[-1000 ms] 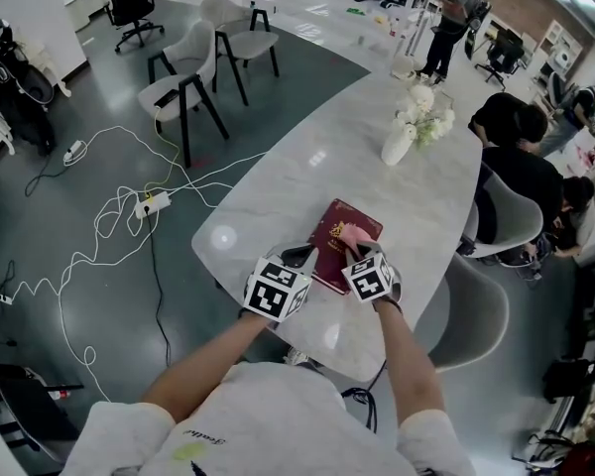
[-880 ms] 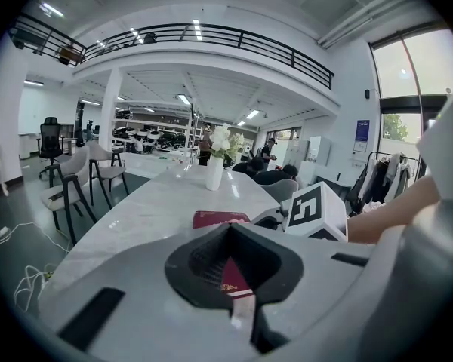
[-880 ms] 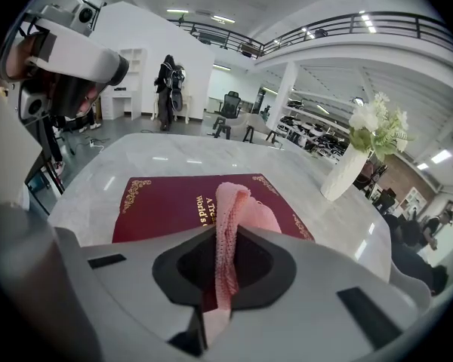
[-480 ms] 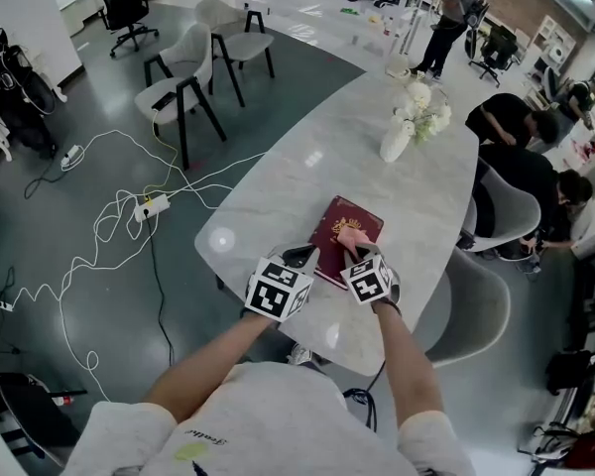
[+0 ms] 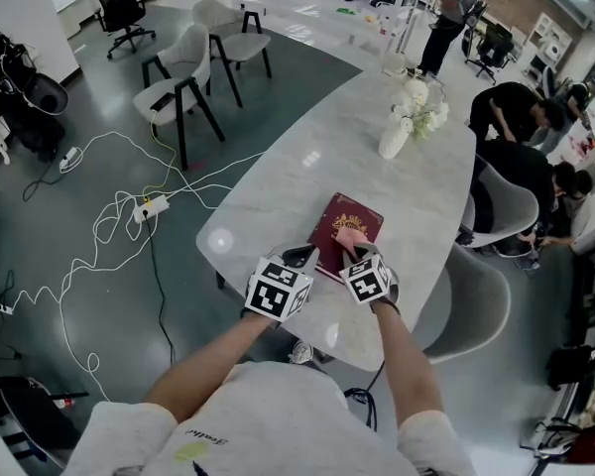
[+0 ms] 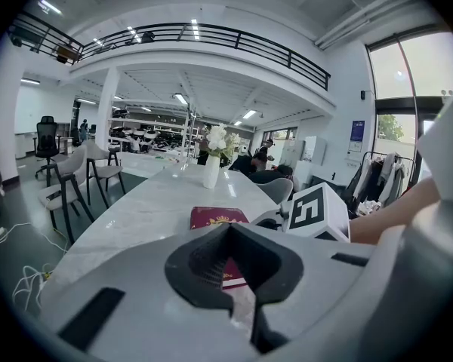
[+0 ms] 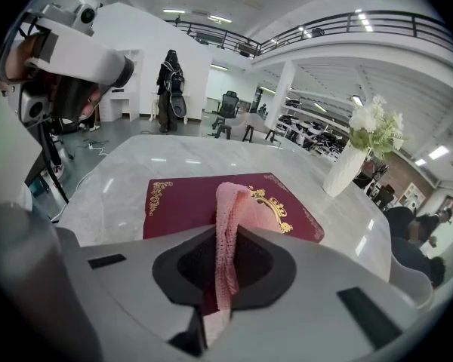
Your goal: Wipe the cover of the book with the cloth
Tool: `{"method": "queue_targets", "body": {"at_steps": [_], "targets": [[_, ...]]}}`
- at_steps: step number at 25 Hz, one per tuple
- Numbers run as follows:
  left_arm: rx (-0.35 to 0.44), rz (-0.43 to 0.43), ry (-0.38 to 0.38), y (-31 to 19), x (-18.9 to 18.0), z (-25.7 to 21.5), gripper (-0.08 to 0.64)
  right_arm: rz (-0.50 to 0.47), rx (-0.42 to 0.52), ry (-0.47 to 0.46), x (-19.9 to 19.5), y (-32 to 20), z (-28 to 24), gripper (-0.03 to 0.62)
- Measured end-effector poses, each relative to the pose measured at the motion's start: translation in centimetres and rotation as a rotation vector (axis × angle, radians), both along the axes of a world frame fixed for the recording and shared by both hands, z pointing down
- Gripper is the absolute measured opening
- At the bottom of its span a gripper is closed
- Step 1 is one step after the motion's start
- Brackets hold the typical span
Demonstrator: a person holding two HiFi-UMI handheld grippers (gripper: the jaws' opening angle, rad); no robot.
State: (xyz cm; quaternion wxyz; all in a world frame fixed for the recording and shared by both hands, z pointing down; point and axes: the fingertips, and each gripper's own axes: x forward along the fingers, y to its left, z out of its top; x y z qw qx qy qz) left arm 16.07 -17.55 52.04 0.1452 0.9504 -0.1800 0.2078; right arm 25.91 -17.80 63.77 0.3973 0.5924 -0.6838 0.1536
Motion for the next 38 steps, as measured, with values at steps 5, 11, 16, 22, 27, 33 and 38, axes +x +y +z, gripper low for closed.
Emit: {"method": "queue_targets", "body": {"at_steps": [5,11,16,22,27,33,38], "targets": [[-0.001,0.003,0.003,0.0,-0.1,-0.1,0.006,0.005,-0.001,-0.006,-0.2,0.1,0.1,0.017],[-0.004,0.002,0.003,0.1,-0.3,0.1,0.006,0.008,0.0,-0.001,-0.4,0.4,0.0,0.017],[-0.005,0.002,0.005,0.2,-0.5,0.1,0.006,0.01,0.001,-0.008,-0.7,0.6,0.0,0.017],[-0.008,0.004,0.009,0.3,-0.8,0.1,0.006,0.011,0.006,-0.012,-1.3,0.7,-0.1,0.017],[-0.013,0.004,0.006,0.4,-1.0,0.3,0.006,0.013,0.004,-0.015,-1.6,0.9,-0.1,0.017],[-0.01,0.006,0.009,0.7,-0.9,0.2,0.006,0.012,0.006,-0.018,-1.9,1.5,0.0,0.017],[-0.014,0.01,0.006,1.0,-1.0,0.3,0.006,0.009,0.001,-0.023,-2.6,2.0,-0.1,0.017]]}}
